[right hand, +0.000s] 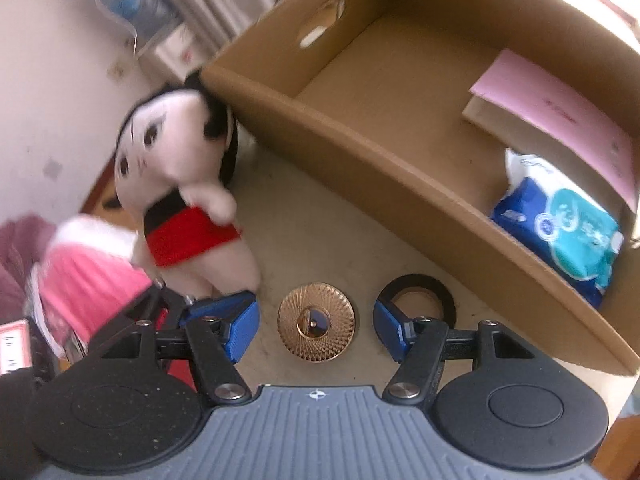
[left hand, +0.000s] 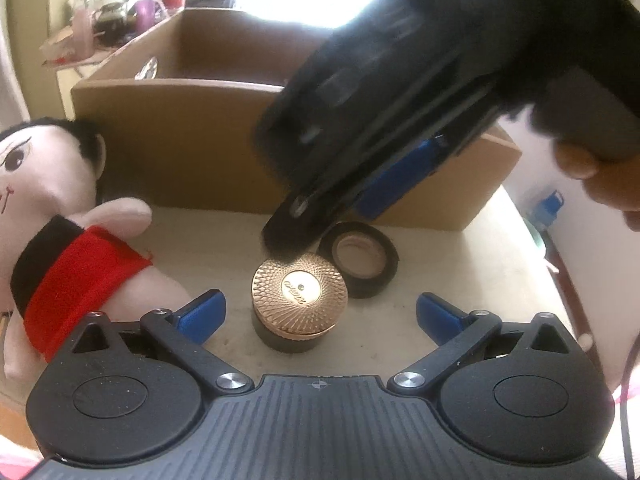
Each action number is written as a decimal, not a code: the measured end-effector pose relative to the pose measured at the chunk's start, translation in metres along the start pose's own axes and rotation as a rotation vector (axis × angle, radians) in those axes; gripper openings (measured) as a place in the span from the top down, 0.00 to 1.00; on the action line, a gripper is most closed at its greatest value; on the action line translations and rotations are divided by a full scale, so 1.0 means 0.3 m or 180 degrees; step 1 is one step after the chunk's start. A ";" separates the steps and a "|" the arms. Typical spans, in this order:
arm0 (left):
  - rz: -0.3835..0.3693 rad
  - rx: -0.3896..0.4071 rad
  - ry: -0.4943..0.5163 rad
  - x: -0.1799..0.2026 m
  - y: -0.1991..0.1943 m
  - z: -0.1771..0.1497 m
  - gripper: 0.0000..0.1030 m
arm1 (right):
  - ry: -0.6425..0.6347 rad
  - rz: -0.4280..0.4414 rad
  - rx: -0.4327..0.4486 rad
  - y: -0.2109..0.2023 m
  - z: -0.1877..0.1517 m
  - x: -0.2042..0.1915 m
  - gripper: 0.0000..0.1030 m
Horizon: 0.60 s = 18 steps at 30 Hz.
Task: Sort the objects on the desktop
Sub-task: 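Move the right gripper down over the gold-lidded jar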
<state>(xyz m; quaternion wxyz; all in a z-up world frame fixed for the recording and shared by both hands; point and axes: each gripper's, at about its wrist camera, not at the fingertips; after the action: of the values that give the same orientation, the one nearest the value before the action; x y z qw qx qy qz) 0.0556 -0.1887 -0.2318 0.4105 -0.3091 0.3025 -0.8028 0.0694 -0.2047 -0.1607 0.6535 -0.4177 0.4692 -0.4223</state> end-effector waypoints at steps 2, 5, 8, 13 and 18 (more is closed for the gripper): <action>0.0030 -0.0022 0.0088 0.009 0.008 -0.004 0.05 | -0.0052 0.0016 -0.0086 0.022 0.004 -0.009 0.35; 0.0054 -0.0045 0.0176 0.014 0.020 -0.009 0.10 | -0.0094 0.0046 -0.0205 0.050 0.007 -0.019 0.35; 0.0071 -0.0067 0.0178 0.009 0.030 -0.011 0.19 | -0.0082 0.0061 -0.0308 0.076 0.009 -0.021 0.35; 0.0043 -0.0120 0.0002 -0.026 0.042 -0.012 0.22 | -0.0067 0.0074 -0.0424 0.108 0.013 -0.024 0.36; 0.0046 -0.0106 -0.0026 -0.045 0.042 -0.016 0.30 | -0.0164 -0.0002 -0.0447 0.122 0.019 -0.045 0.35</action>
<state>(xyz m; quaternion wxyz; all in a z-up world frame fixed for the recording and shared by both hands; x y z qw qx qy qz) 0.0643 -0.1821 -0.2473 0.4123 -0.3170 0.3164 -0.7934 0.0779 -0.1804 -0.1904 0.6343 -0.4734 0.4806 -0.3776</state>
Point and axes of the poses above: each gripper's, at about its wrist camera, not at the fingertips, and y roughly the way its jaws point, x to its right, z to its top, and after that the axes turned 4 degrees about -z, right-handed
